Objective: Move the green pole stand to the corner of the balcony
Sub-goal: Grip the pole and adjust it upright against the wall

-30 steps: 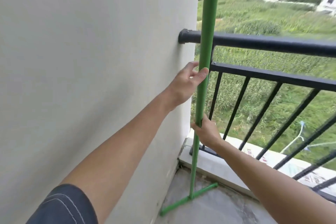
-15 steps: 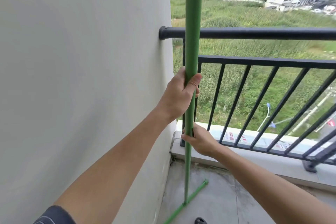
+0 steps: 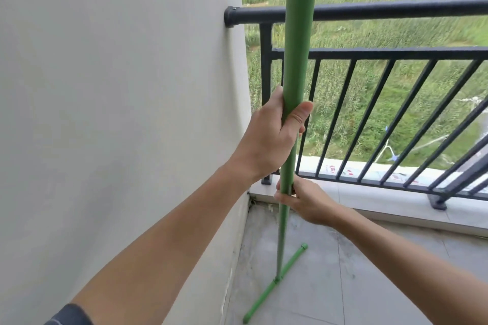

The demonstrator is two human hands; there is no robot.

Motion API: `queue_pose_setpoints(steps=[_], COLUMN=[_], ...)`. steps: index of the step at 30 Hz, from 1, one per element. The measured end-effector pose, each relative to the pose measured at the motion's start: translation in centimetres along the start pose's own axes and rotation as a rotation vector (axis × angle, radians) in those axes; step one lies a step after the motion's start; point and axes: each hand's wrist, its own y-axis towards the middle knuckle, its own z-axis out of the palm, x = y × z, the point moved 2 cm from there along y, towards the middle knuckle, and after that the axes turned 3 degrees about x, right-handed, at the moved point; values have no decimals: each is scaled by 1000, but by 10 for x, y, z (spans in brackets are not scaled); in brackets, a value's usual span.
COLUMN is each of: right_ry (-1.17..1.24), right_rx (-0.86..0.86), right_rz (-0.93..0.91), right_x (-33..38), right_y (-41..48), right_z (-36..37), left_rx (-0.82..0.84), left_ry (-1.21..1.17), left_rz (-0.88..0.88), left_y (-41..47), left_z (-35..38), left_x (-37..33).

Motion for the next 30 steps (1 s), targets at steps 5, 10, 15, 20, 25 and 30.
queue_pose_setpoints(steps=[5,10,15,20,25,30], right_ry=[-33,-70,-29,48,124,140], right_rx=[6,-33,-51,-93,-119,-109], right_rz=[-30,-14,9,44,73,77], right_x=[1,-3,-2,5,4,1], right_y=[2,-2,0,2,4,2], right_z=[2,7,9,12,10,4], left_rx=[-89,-120,-157,-184,-211,-216], left_ry=[18,18,11,27,25,22], left_rz=[-12,-16,-6,-28,-45,-41], left_y=[-2,-5,-4,1,12,18], left_z=[1,6,8,5,5,8], left_x=[5,6,8,7,10,12])
